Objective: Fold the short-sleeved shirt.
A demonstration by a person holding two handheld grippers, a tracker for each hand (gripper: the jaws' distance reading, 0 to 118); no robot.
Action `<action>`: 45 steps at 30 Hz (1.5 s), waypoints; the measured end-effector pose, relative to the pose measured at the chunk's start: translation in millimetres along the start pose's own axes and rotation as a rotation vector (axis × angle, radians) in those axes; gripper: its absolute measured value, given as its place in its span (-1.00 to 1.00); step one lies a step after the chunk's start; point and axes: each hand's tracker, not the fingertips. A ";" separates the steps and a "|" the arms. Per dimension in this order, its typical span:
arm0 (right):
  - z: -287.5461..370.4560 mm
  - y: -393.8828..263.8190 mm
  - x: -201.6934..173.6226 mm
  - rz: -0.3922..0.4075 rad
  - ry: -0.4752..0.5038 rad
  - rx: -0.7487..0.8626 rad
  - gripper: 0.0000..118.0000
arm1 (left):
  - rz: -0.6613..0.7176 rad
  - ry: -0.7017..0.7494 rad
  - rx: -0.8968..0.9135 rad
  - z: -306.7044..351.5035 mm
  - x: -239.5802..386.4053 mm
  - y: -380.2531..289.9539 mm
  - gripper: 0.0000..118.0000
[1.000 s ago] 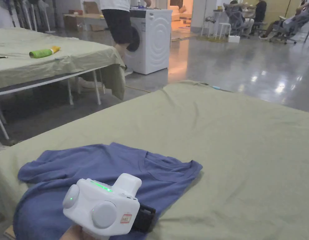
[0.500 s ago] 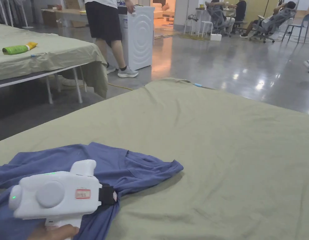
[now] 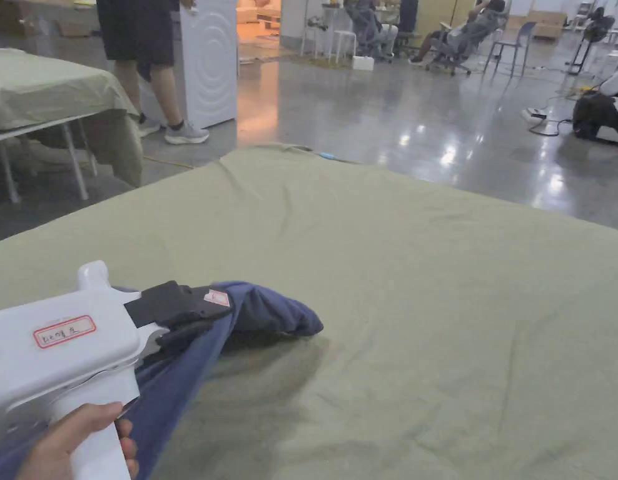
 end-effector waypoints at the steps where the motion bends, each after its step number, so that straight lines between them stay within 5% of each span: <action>1: 7.3 1.2 5.8 -0.001 -0.016 0.002 -0.93 | -0.052 -0.011 -0.018 -12.3 15.4 -10.4 -0.91; 3: 22.1 3.9 16.7 0.002 -0.055 0.008 -0.93 | -0.130 -0.045 -0.091 -37.3 32.0 -29.2 -0.91; 9: 74.7 16.8 46.5 0.040 -0.198 0.050 -0.92 | -0.070 -0.341 -0.421 -118.7 124.6 -152.9 -0.91; 15: 131.2 25.7 74.5 0.061 -0.329 0.105 -0.92 | -0.238 -0.518 -0.804 -110.8 180.4 -286.6 -0.91; 22: 163.3 11.4 94.9 0.016 -0.413 0.081 -0.92 | -0.604 -0.360 -1.021 -79.0 161.1 -389.4 -0.91; 28: 161.8 -10.8 98.8 -0.043 -0.406 0.020 -0.92 | -0.652 -0.251 -1.040 -77.5 130.4 -404.5 -0.91; 30: 157.5 -14.3 98.0 -0.054 -0.395 0.008 -0.93 | -0.594 -0.277 -1.035 -75.9 131.2 -396.5 -0.55; 31: 155.7 -15.4 97.5 -0.060 -0.389 0.006 -0.92 | -0.595 -0.277 -1.025 -73.1 133.4 -392.8 -0.03; 32: 152.8 -15.7 96.7 -0.068 -0.377 0.003 -0.93 | -0.590 -0.304 -1.013 -67.2 136.7 -386.2 0.72; 33: 149.6 -15.3 95.4 -0.076 -0.365 0.003 -0.92 | -0.582 -0.351 -1.004 -59.7 140.7 -378.9 0.99; 34: 146.6 -14.7 93.8 -0.081 -0.352 0.005 -0.92 | -0.594 -0.358 -0.988 -50.8 143.5 -369.6 1.00; 37: 137.4 -12.6 86.9 -0.076 -0.298 0.023 -0.92 | -0.641 -0.371 -0.796 -15.2 148.9 -322.4 0.90; 38: 133.6 -11.3 83.7 -0.069 -0.287 0.026 -0.93 | -0.674 -0.355 -0.711 -1.5 146.7 -304.5 0.46; 40: 127.1 -10.7 78.5 -0.055 -0.260 0.030 -0.92 | -0.738 -0.256 -0.540 25.7 139.8 -271.0 -1.00; 45: 109.1 -13.5 65.6 -0.075 -0.198 0.030 -0.93 | -0.756 0.130 -0.286 69.8 101.3 -204.5 -1.00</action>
